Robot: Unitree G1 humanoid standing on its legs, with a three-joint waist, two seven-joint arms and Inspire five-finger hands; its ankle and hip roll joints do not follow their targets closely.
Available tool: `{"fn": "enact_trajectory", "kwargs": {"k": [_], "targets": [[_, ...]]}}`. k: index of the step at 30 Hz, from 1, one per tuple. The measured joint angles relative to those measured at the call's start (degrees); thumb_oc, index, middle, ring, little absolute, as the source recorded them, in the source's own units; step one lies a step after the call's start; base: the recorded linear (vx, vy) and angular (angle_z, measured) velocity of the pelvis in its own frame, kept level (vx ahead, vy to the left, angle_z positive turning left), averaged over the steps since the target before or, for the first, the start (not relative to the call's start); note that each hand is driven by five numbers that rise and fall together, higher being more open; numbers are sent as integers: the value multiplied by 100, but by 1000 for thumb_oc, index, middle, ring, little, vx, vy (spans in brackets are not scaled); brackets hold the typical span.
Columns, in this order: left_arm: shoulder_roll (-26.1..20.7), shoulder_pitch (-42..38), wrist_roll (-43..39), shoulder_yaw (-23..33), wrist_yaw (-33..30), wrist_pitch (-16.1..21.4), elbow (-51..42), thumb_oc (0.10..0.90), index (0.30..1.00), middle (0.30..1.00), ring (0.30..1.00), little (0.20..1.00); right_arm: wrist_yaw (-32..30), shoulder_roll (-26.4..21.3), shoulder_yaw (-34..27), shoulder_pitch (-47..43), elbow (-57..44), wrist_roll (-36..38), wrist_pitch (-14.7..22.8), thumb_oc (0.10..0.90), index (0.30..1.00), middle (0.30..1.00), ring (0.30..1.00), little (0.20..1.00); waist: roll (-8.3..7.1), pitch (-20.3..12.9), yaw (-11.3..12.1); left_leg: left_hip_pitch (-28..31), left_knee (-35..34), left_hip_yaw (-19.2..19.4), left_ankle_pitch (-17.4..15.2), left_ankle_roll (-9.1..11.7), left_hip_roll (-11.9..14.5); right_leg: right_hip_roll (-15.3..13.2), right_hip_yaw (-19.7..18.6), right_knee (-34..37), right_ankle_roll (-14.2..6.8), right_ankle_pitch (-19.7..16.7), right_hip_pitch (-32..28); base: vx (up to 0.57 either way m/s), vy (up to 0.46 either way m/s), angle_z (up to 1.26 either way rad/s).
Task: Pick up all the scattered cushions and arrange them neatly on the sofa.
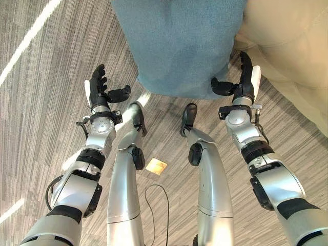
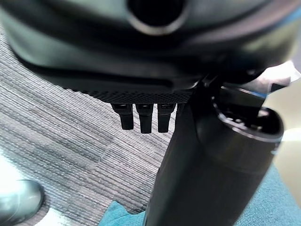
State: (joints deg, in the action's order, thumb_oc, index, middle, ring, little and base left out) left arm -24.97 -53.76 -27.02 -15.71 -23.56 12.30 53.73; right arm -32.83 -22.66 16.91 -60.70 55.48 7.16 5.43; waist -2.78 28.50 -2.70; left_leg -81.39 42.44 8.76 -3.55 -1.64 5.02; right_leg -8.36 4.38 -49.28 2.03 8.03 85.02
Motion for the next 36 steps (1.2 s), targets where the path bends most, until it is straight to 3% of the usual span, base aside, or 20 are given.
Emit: {"fn": "enact_trajectory", "kwargs": {"k": [10,20,33,34,35,36], "targets": [[-310,-909,-15,-218,-86,-21,43,800,900,900,900,900,3,-147,194,-531,-18,82,-114,800,900,900,900,900,0,0,66,-218,4,2,1,-3,-23,-31,3,-19,24,-19,224,4,0,0],[-427,-2008,-488,-455,244,-25,213,800,900,900,900,900,67,-202,423,-641,-702,89,-148,800,900,900,900,900,8,-8,-87,-405,-191,22,2,-9,-6,32,4,291,-31,-129,372,16,33,-4],[-294,-2170,-1159,-623,614,-149,362,800,900,900,900,900,270,-373,509,-672,-1510,74,-287,800,900,900,900,900,8,-9,-247,-754,-105,28,-11,-26,21,150,-148,448,-109,-294,699,7,9,-4],[-274,-2168,-1227,-629,651,-162,362,558,538,538,538,538,271,-364,514,-672,-1539,74,-287,609,613,613,613,613,8,-9,-253,-757,-101,31,-13,-29,22,155,-157,456,-114,-297,700,-3,0,-3],[-218,-2179,-1307,-630,667,-169,351,400,300,300,300,300,275,-363,515,-673,-1542,72,-287,400,300,300,300,300,8,-9,-255,-756,-102,32,-14,-30,22,156,-162,473,-125,-305,695,0,0,0],[-212,-2186,-1340,-628,668,-169,347,400,300,300,300,300,280,-368,513,-673,-1548,70,-287,400,300,300,300,300,8,-9,-254,-758,-106,33,-14,-30,21,157,-162,485,-128,-314,694,0,0,0]]}}
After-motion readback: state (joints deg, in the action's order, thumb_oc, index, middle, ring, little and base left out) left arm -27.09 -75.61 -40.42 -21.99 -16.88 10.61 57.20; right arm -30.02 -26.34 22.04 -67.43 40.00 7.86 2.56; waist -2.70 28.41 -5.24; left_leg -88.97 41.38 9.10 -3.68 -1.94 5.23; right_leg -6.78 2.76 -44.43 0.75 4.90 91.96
